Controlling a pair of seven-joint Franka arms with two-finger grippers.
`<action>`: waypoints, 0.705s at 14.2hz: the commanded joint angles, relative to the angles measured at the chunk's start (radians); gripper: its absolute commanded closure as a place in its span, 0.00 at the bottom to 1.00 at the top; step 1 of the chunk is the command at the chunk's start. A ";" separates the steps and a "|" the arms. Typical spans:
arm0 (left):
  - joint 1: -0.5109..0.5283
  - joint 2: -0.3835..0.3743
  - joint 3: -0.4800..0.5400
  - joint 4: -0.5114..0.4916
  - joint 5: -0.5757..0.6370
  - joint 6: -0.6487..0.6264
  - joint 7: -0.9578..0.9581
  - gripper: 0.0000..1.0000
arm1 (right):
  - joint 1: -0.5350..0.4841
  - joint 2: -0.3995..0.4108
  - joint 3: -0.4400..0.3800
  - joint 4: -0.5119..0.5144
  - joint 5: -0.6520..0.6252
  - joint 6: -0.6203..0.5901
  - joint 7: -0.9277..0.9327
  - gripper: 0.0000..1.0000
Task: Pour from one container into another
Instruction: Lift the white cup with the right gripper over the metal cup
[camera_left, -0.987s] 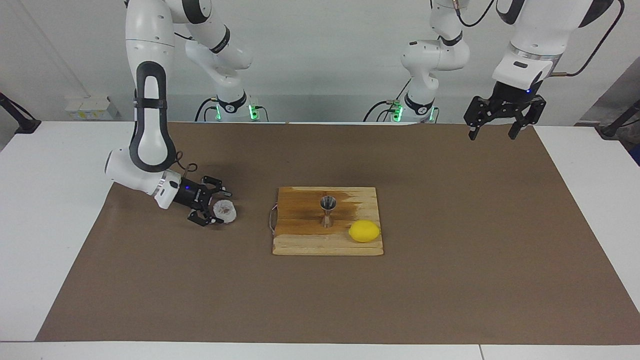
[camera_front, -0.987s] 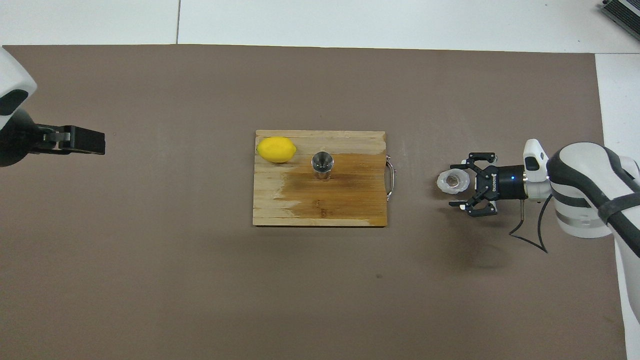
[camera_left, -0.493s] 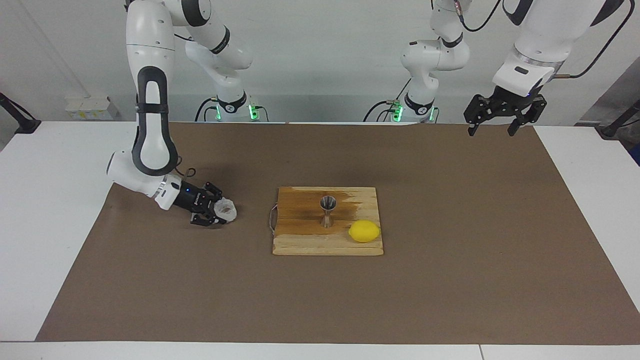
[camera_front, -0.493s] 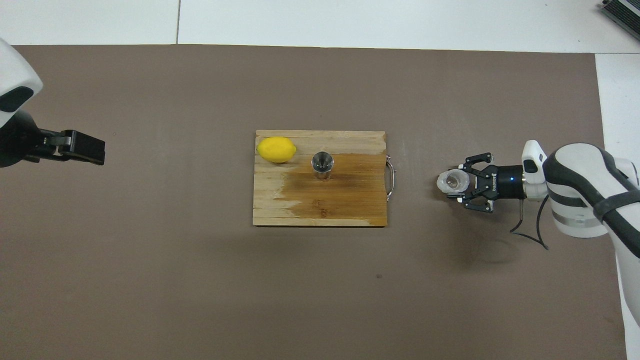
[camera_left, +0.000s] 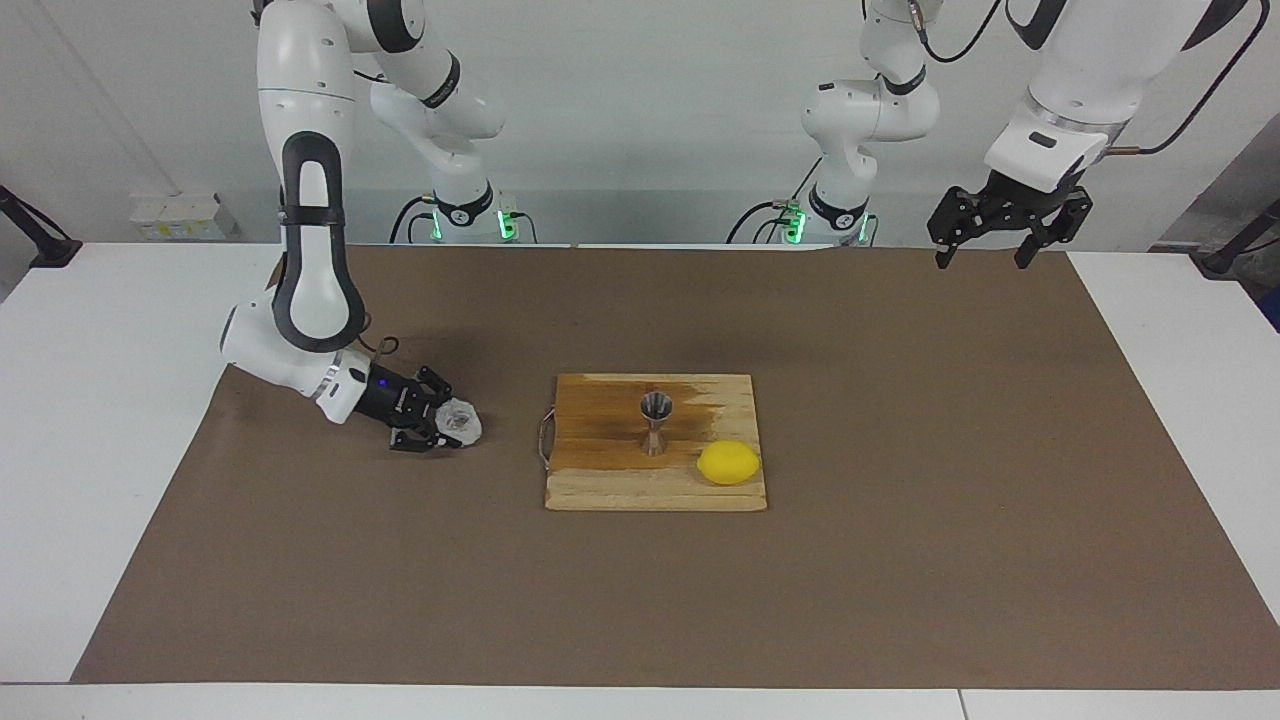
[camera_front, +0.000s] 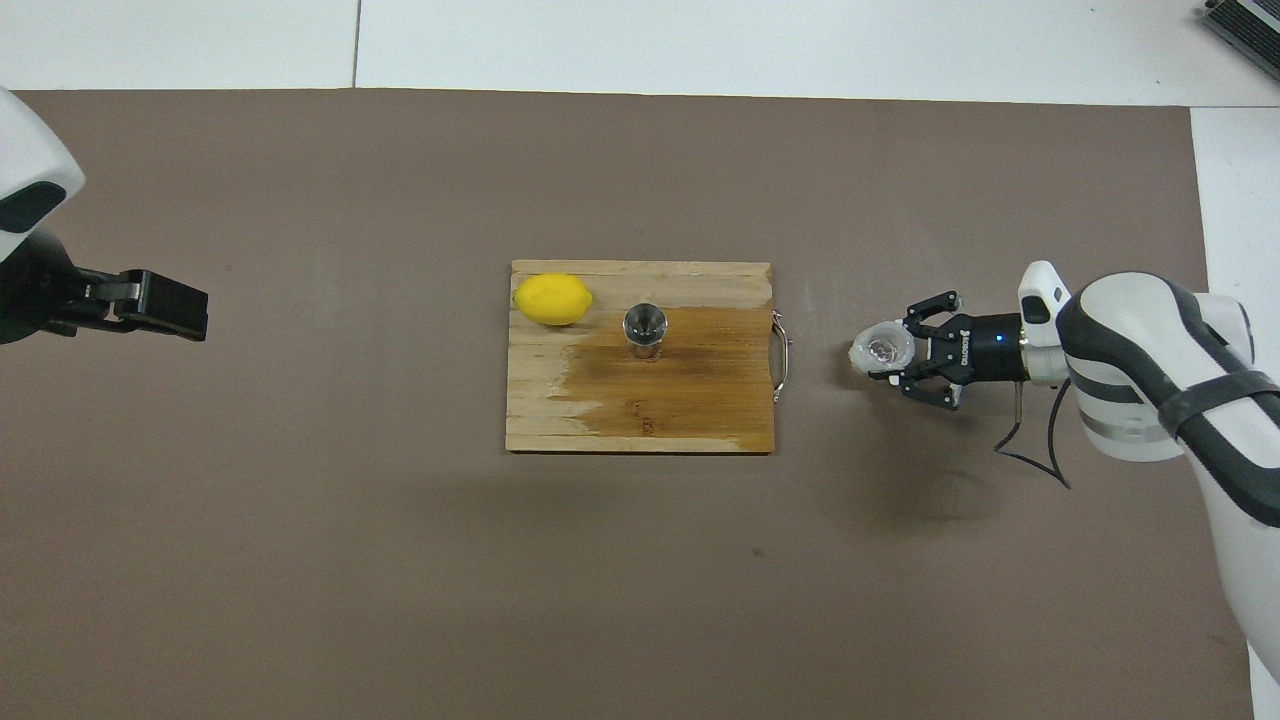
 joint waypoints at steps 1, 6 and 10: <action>0.000 -0.028 0.005 -0.028 -0.001 -0.007 0.001 0.00 | 0.065 -0.016 0.003 0.085 -0.148 0.009 0.227 0.99; 0.000 -0.028 0.005 -0.028 -0.001 -0.009 0.001 0.00 | 0.213 -0.014 0.002 0.208 -0.433 0.006 0.567 0.99; 0.000 -0.028 0.005 -0.028 -0.001 -0.009 0.001 0.00 | 0.337 -0.016 0.005 0.280 -0.724 -0.002 0.810 0.99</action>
